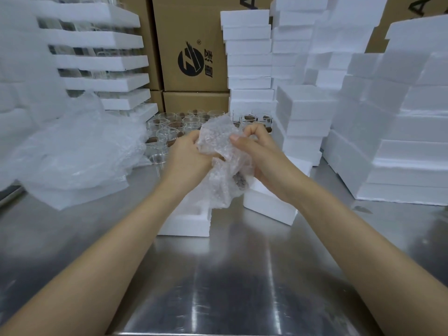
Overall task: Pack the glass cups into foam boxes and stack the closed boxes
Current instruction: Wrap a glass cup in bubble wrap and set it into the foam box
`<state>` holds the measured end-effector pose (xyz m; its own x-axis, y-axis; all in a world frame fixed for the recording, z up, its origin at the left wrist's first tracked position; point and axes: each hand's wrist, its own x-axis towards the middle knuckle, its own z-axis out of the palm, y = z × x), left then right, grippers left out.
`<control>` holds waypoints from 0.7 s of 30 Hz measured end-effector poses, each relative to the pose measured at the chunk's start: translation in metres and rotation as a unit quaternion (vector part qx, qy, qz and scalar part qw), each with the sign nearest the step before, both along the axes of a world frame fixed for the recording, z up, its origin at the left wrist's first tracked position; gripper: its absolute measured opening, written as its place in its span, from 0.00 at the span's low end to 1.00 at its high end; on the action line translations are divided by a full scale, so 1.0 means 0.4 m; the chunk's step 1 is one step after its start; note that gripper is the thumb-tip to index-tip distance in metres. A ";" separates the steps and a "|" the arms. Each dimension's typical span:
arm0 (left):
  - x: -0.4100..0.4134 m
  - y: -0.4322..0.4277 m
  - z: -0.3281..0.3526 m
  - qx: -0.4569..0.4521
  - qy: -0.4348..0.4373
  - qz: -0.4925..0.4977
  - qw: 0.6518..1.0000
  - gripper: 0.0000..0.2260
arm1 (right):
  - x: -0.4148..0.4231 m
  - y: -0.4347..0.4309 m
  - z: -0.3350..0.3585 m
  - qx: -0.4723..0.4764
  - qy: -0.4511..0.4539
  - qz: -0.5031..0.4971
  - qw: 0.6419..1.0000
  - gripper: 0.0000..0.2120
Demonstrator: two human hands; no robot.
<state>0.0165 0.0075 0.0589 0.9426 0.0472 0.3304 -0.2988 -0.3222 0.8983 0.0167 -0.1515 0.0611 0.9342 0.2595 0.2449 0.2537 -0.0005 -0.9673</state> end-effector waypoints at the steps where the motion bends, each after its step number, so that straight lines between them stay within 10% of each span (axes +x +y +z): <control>1: 0.002 -0.001 0.000 -0.005 -0.007 0.019 1.000 0.20 | -0.002 0.002 0.001 0.024 0.020 0.002 0.999 0.15; 10: -0.004 -0.008 0.009 -0.085 -0.066 -0.029 0.994 0.27 | -0.002 0.012 -0.014 0.115 0.063 0.000 0.991 0.18; 15: -0.011 -0.003 -0.007 0.016 -0.102 -0.113 0.988 0.34 | -0.006 0.023 -0.022 0.162 0.080 -0.004 0.984 0.15; 21: -0.004 0.011 0.028 -0.019 -0.111 -0.108 0.988 0.31 | -0.005 -0.008 0.006 0.367 0.136 0.032 0.920 0.15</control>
